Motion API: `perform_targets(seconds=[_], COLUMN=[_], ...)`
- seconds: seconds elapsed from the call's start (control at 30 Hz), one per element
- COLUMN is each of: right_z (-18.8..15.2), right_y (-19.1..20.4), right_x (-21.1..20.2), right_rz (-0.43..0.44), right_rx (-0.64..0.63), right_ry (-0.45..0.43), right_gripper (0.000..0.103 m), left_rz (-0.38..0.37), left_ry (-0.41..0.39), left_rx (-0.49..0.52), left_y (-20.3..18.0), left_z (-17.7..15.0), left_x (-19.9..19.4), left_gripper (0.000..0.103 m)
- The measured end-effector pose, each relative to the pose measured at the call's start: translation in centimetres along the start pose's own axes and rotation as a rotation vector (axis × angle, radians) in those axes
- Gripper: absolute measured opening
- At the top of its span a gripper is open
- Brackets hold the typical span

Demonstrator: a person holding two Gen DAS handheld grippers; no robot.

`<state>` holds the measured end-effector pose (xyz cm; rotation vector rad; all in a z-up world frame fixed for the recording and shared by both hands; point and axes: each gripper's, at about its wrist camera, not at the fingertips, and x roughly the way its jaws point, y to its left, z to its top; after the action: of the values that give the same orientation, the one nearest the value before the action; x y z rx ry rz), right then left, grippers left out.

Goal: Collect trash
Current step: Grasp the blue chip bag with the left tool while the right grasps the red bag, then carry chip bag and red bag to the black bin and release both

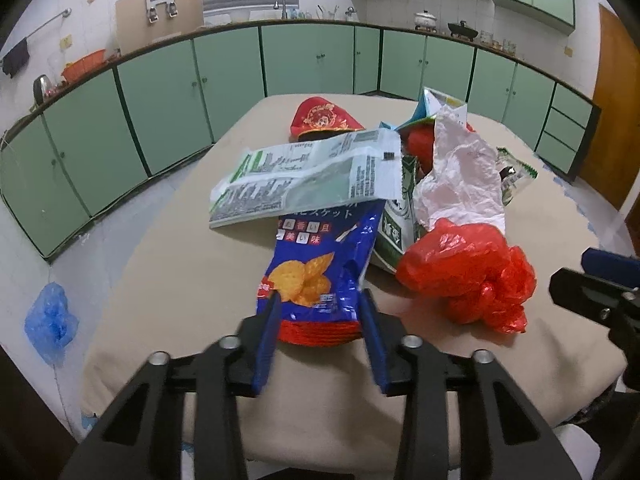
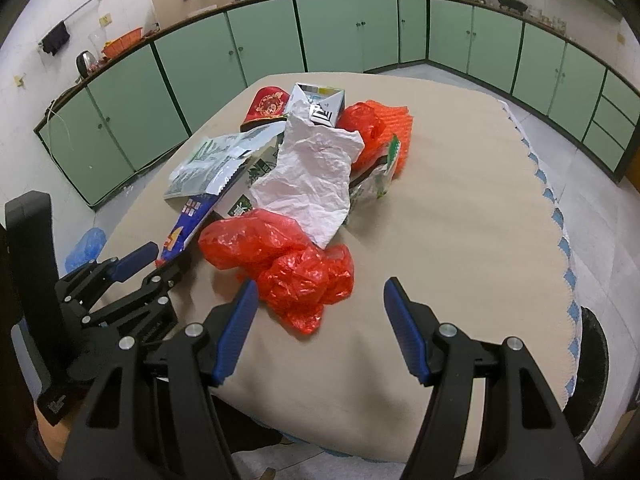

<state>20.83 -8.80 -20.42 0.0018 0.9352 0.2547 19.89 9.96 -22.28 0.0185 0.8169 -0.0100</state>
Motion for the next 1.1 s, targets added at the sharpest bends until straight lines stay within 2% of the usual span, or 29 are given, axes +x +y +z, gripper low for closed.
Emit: perform_targets(seconds=[0.03, 0.17, 0.4, 0.6, 0.67, 0.7, 0.8, 0.87, 0.93, 1.1], right_z=[-0.1, -0.3, -0.7, -0.8, -0.8, -0.8, -0.8, -0.8, -0.8, -0.8], right_y=[0.0, 0.0, 0.1, 0.3, 0.3, 0.2, 0.1, -0.1, -0.2, -1.0], right_x=[0.1, 0.6, 1.8, 3.3, 3.9, 4.0, 4.3, 3.9, 3.2, 0.8], right_rz=[0.000, -0.002, 0.000, 0.005, 0.009, 0.013, 0.044, 0.051, 0.059, 0.071], right_rx=[-0.001, 0.001, 0.003, 0.014, 0.015, 0.016, 0.017, 0.018, 0.017, 0.016], right_ry=[0.000, 0.004, 0.013, 0.027, 0.032, 0.034, 0.047, 0.037, 0.028, -0.008], right_gripper=[0.064, 0.064, 0.064, 0.060, 0.055, 0.049, 0.019, 0.008, 0.005, 0.004], left_rz=[-0.008, -0.025, -0.030, -0.065, -0.072, -0.074, -0.083, -0.085, -0.084, -0.086], left_ry=[-0.013, -0.058, -0.069, -0.064, -0.060, -0.060, -0.059, -0.062, -0.068, -0.067], left_rx=[-0.004, -0.021, -0.032, -0.046, -0.044, -0.045, -0.058, -0.060, -0.061, -0.064], left_y=[0.1, 0.2, 0.8, 0.5, 0.2, 0.2, 0.1, 0.1, 0.0, -0.7], left_z=[0.1, 0.6, 0.1, -0.4, -0.6, -0.7, -0.9, -0.9, -0.9, -1.5], left_x=[-0.4, -1.9, -3.1, -3.7, -3.8, -3.9, -4.3, -4.8, -5.2, -6.3], left_gripper=[0.018, 0.012, 0.009, 0.008, 0.008, 0.008, 0.008, 0.008, 0.008, 0.008])
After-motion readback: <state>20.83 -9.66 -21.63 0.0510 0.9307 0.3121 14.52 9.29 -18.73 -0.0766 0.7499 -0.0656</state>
